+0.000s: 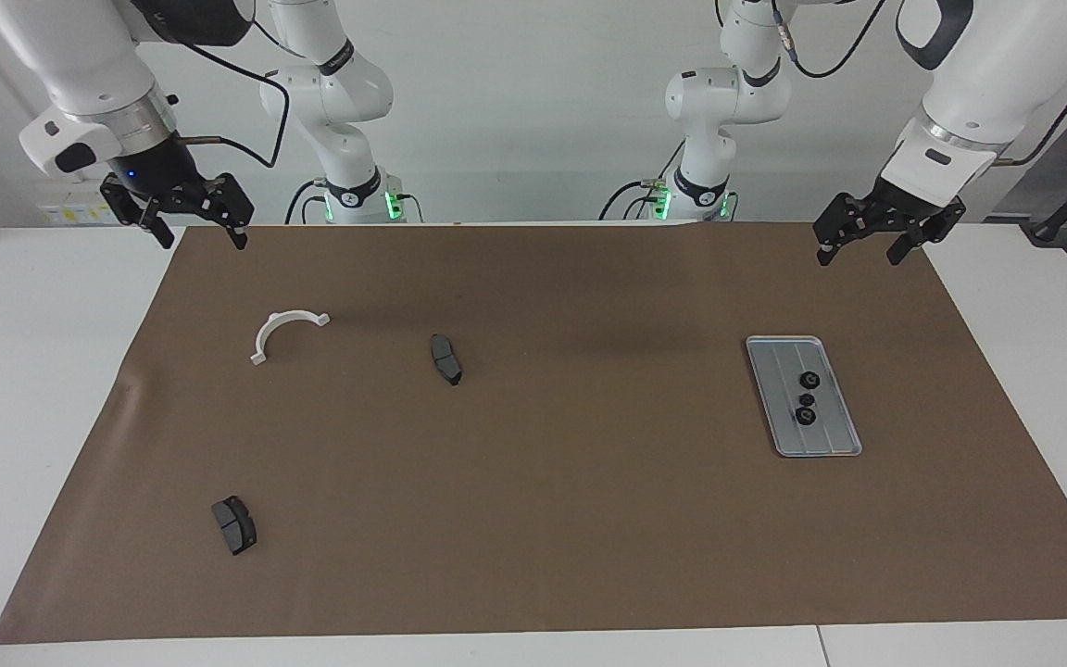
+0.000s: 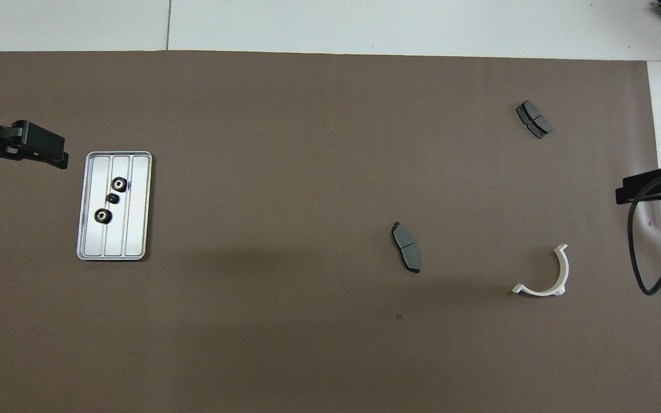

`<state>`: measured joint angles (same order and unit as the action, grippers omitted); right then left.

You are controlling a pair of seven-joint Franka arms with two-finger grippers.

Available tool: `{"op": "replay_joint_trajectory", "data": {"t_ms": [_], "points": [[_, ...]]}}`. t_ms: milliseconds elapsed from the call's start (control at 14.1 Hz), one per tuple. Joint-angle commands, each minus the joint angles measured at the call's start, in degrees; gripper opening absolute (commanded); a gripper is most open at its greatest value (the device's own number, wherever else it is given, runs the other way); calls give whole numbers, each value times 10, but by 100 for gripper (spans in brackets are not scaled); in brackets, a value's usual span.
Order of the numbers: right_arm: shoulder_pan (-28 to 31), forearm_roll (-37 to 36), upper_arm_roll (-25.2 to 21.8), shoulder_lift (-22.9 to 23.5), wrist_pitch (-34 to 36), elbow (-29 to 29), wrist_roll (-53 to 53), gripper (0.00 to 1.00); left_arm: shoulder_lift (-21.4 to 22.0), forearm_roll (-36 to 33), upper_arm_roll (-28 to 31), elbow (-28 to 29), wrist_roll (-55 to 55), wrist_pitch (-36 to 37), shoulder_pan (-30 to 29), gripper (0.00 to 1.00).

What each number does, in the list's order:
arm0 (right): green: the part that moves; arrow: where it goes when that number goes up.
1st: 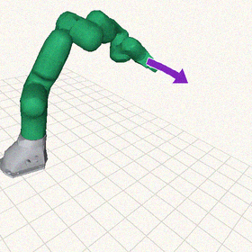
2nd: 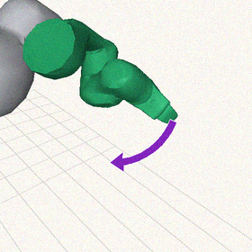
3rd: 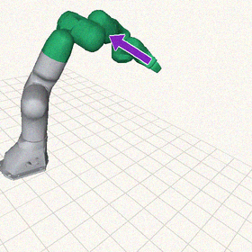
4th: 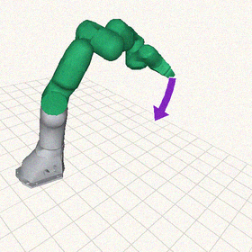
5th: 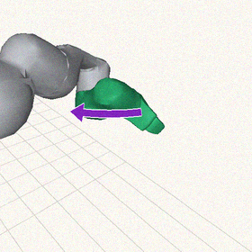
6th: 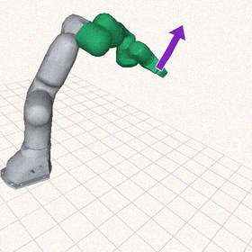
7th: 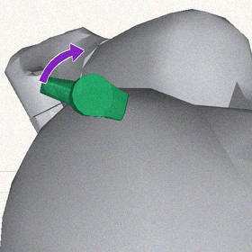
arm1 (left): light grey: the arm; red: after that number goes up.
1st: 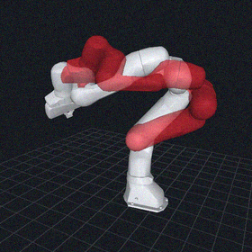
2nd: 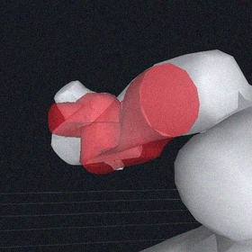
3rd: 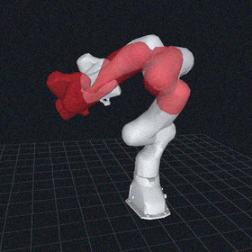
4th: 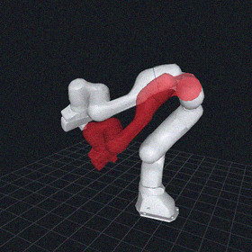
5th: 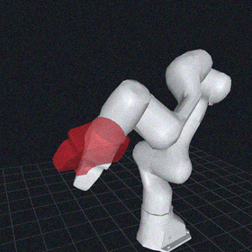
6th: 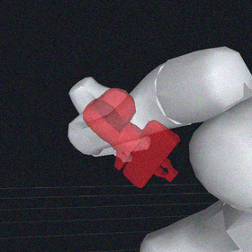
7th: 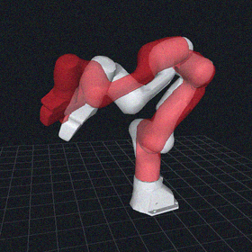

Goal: Place bearing gear from tray to pile

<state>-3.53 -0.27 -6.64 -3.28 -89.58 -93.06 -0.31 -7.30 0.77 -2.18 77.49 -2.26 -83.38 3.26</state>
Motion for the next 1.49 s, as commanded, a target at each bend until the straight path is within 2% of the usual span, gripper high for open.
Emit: {"op": "replay_joint_trajectory", "data": {"t_ms": [0, 427, 640, 996, 1422], "points": [[1, 15, 0, -8, -3, -9, 7, 100, 19, -10, -1, 25, 1, -17, -2, 100], [2, 15, 0, -8, -3, -9, 7, 100, 28, -10, -1, 42, 3, -19, -2, 100], [1, 15, 0, -8, -3, -9, 7, 100, 31, -10, -1, 55, 4, -32, -28, 100], [1, 15, 0, -8, -3, -9, 7, 100, 81, -10, -1, 197, 2, -176, -38, 100], [1, 15, 0, -8, -3, -9, 7, 100, 54, -10, -1, 268, 8, -281, -49, 100]]}}
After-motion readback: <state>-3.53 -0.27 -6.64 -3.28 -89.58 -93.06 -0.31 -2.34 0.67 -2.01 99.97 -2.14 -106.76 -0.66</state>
